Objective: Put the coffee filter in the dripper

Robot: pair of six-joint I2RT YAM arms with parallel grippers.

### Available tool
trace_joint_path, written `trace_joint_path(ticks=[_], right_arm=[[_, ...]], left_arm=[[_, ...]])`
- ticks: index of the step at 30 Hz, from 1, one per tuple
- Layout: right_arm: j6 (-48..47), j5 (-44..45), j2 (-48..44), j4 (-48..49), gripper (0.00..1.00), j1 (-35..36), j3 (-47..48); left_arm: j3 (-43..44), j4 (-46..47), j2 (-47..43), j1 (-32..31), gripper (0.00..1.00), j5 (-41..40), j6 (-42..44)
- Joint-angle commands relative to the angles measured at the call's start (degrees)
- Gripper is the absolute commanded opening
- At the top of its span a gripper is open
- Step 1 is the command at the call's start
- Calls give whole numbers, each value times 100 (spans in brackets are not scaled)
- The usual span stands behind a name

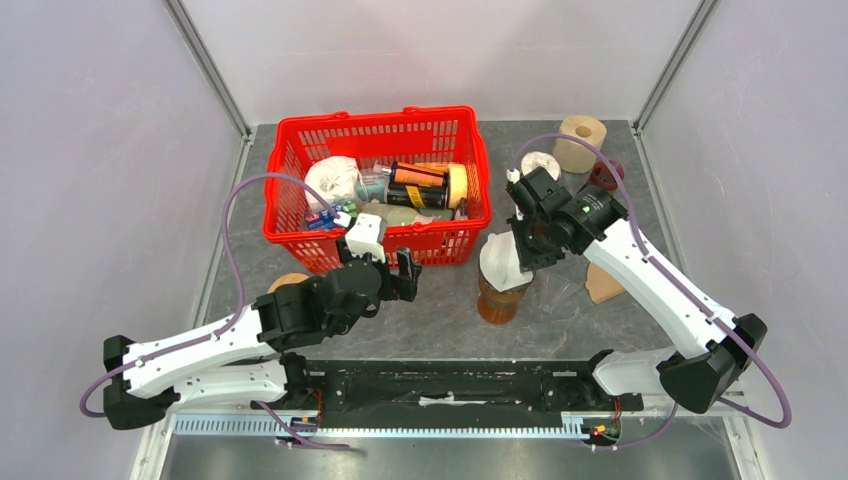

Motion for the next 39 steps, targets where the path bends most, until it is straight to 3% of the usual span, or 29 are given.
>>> trace_joint_path(ticks=[1, 7, 11, 17, 23, 31, 39], right_arm=[[-87, 40, -103, 149, 13, -30, 17], [-68, 39, -234, 143, 24, -27, 100], [-69, 135, -342, 91, 43, -28, 188], [-63, 211, -594, 22, 54, -21, 326], [-166, 100, -960, 195, 55, -30, 650], [-226, -1387, -1140, 1272, 49, -29, 277], [-185, -1217, -597, 1284, 41, -34, -52]], left_arm=[[34, 230, 9, 2, 92, -145, -138], [48, 221, 9, 6, 92, -121, -140], [61, 203, 3, -4, 92, -123, -155], [61, 186, -14, 0, 92, -133, -166], [72, 101, -27, 1, 92, -176, -229], [35, 38, -125, -3, 94, -189, -256], [-60, -42, -299, 5, 94, -289, -357]])
